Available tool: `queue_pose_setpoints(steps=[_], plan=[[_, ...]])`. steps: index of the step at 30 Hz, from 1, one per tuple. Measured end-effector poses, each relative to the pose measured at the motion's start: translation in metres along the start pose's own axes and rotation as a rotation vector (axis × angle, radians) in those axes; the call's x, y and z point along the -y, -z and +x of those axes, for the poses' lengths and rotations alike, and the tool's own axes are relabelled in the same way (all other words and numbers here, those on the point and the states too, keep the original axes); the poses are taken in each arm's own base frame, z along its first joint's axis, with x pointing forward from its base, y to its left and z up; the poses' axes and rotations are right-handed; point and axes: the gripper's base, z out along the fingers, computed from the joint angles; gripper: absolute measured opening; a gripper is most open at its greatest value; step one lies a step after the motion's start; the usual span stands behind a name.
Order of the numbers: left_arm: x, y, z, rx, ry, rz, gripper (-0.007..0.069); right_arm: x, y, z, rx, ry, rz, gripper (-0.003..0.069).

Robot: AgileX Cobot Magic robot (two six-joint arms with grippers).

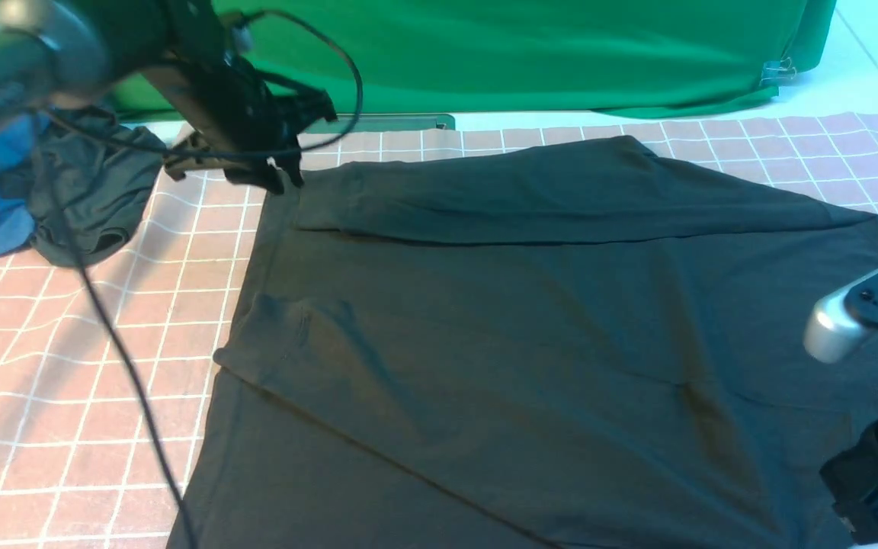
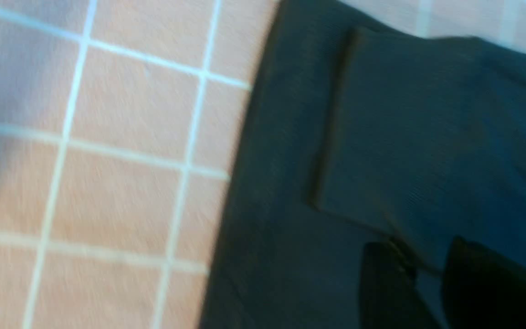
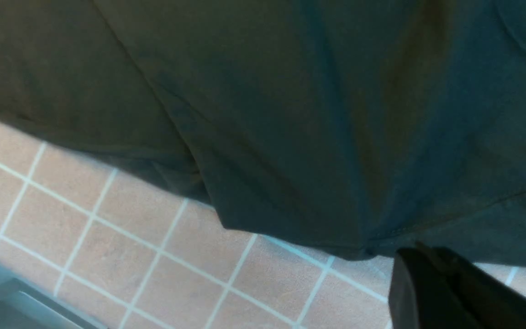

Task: Fold a long-sleeved shirt over a pink coffee tablecloth.
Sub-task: 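Grab the top left corner of the dark shirt with the left gripper, then fold the left side of the dark shirt inward over its body with the left gripper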

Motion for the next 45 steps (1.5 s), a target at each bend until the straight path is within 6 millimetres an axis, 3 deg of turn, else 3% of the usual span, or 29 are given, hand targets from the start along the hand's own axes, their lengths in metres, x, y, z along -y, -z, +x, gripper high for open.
queue_pose_setpoints(steps=[7,14,18,28,34,41,45], plan=[[-0.005,-0.046,0.000,0.001,-0.051,-0.034,0.0390,0.000,0.000,0.000,0.001,0.000,0.000,0.0037],[-0.004,-0.058,-0.001,0.028,-0.100,-0.006,0.0407,0.000,0.000,0.000,0.007,0.000,0.001,0.0037],[-0.003,-0.062,-0.001,0.028,-0.122,0.002,0.0339,0.000,0.000,0.000,0.007,-0.001,0.001,0.0037],[-0.003,-0.065,-0.001,0.021,-0.185,0.009,0.0045,0.000,0.000,-0.001,0.010,-0.001,0.001,0.0037],[-0.003,-0.055,0.001,-0.013,-0.186,0.000,0.0027,0.000,0.000,-0.001,0.010,-0.001,0.000,0.0037],[0.005,0.007,-0.010,0.044,-0.192,0.023,0.0027,0.000,0.000,-0.002,0.025,-0.001,0.001,0.0037],[0.006,0.029,-0.010,0.040,-0.189,0.029,0.0027,0.000,0.000,-0.002,0.029,-0.001,0.001,0.0037]])
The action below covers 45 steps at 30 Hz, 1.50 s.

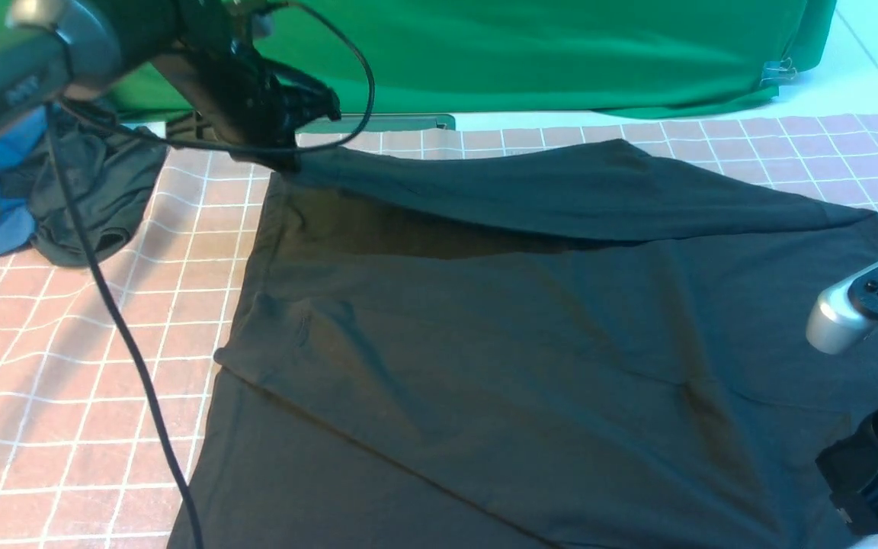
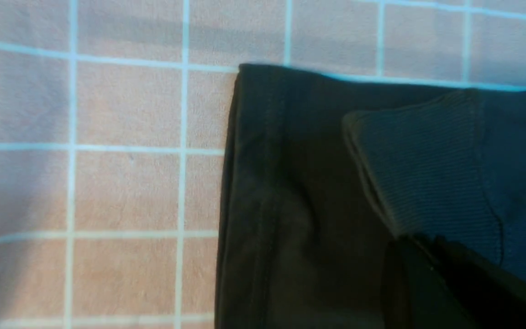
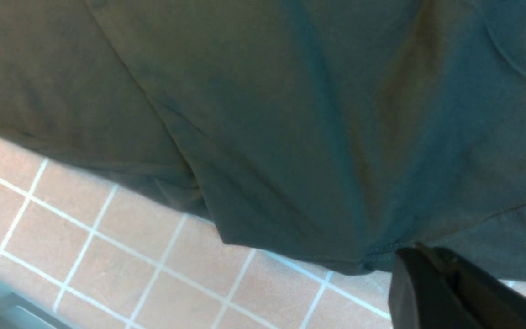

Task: Fold a long-sleeved shirt over a pink coffee tablecloth.
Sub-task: 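Fold the left side of the dark shirt inward over its body with the left gripper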

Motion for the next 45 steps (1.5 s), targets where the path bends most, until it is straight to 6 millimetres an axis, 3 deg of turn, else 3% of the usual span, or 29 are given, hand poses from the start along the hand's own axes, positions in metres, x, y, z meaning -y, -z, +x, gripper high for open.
queue_pose_setpoints(steps=[7,13,16,17,22,27,35,45], plan=[[0.003,0.039,0.008,-0.081,-0.003,0.013,0.0027,0.001,0.000,-0.002,0.021,0.007,0.012,0.0037],[0.006,0.060,0.027,-0.128,-0.008,0.017,0.0027,0.006,0.001,-0.010,0.105,0.021,0.063,0.0037],[0.010,0.071,0.056,-0.175,0.009,0.018,0.0027,0.010,0.002,-0.015,0.168,0.008,0.112,0.0037],[0.010,0.072,0.058,-0.175,0.012,0.018,0.0027,0.010,0.002,-0.015,0.170,0.013,0.117,0.0037],[0.001,0.089,0.103,-0.199,0.075,0.005,0.0027,0.014,0.003,-0.018,0.198,0.020,0.155,0.0037],[-0.008,0.094,0.133,-0.224,0.122,-0.011,0.0027,0.015,0.003,-0.020,0.218,0.015,0.163,0.0037],[-0.014,0.079,0.162,-0.291,0.142,-0.024,0.0027,0.015,0.004,-0.021,0.230,0.016,0.164,0.0037],[-0.015,0.071,0.173,-0.315,0.169,-0.016,0.0031,0.015,0.004,-0.021,0.229,0.016,0.164,0.0039]])
